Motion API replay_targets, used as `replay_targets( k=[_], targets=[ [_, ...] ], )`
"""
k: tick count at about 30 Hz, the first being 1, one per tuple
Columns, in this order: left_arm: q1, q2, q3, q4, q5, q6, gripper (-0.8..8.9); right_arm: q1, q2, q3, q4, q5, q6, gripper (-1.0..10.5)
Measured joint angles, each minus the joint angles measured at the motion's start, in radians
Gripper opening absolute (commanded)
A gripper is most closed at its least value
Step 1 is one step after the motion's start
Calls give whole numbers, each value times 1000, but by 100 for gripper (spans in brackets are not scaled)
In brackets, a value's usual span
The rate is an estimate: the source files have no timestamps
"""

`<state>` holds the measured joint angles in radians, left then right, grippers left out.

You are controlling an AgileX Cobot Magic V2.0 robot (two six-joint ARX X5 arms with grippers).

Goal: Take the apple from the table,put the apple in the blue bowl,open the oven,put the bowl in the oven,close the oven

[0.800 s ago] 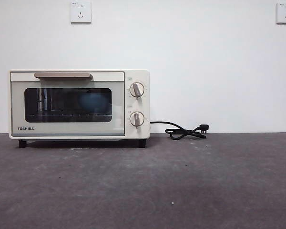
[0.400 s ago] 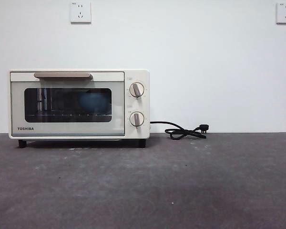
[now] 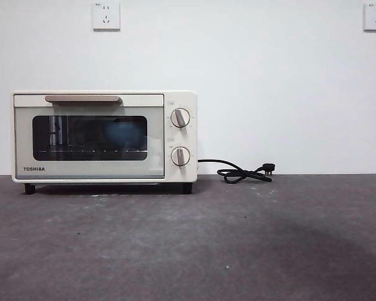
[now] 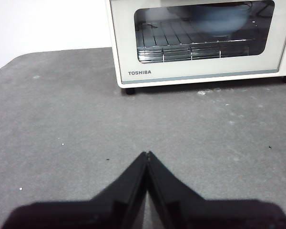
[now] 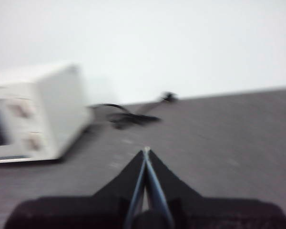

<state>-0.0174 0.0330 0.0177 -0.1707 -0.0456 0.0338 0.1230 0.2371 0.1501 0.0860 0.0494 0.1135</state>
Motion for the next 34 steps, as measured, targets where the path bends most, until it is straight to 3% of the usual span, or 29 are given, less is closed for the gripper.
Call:
replay_targets(
  k=[4, 12, 29, 34],
  targets=[
    [0, 0, 0, 0, 0, 0, -3, -97, -51, -19, -83, 33, -5, 1],
    [0, 0, 0, 0, 0, 0, -4, -203, -154, -76, -156, 33, -94, 1],
    [0, 0, 0, 0, 0, 0, -3, -163, -227, -126, -274, 28, -127, 1],
    [0, 0, 0, 0, 0, 0, -4, -156, -227, -126, -278, -13, -140, 1]
  ],
)
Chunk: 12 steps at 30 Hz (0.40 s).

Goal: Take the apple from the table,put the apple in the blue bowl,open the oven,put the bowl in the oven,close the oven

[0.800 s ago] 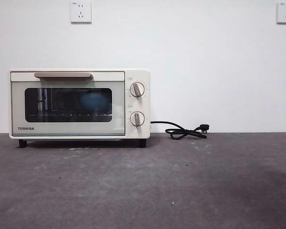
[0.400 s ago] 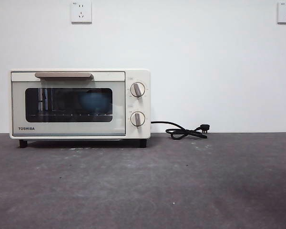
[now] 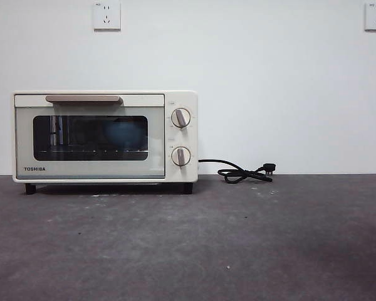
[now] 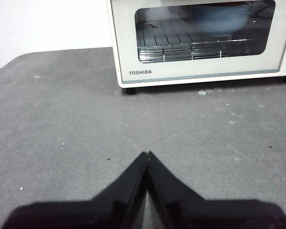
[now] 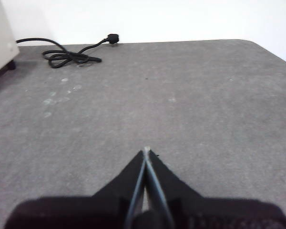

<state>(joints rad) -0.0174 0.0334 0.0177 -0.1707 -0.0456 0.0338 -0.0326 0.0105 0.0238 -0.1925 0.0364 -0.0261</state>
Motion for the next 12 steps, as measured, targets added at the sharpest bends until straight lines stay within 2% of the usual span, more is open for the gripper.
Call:
replay_targets(
  k=[12],
  targets=[
    [0, 0, 0, 0, 0, 0, -4, 0, 0, 0, -1, -10, -7, 1]
  ],
)
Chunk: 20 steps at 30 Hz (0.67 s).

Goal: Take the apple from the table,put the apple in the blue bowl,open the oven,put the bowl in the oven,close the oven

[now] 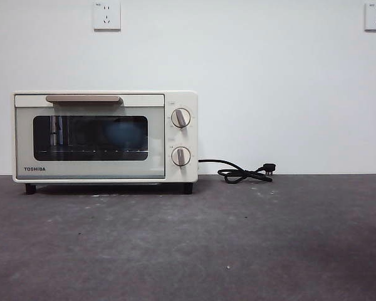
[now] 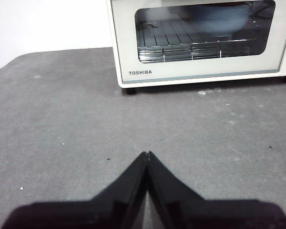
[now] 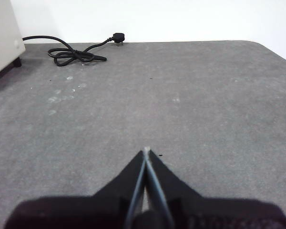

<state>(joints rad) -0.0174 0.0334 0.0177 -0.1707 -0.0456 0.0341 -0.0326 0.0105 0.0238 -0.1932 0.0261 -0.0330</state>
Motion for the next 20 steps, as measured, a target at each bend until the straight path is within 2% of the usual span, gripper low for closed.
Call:
replay_targets(
  k=[7, 20],
  targets=[
    [0, 0, 0, 0, 0, 0, -4, 0, 0, 0, 0, 2, 42, 1],
    [0, 0, 0, 0, 0, 0, -3, 0, 0, 0, 0, 3, 48, 1]
  ],
)
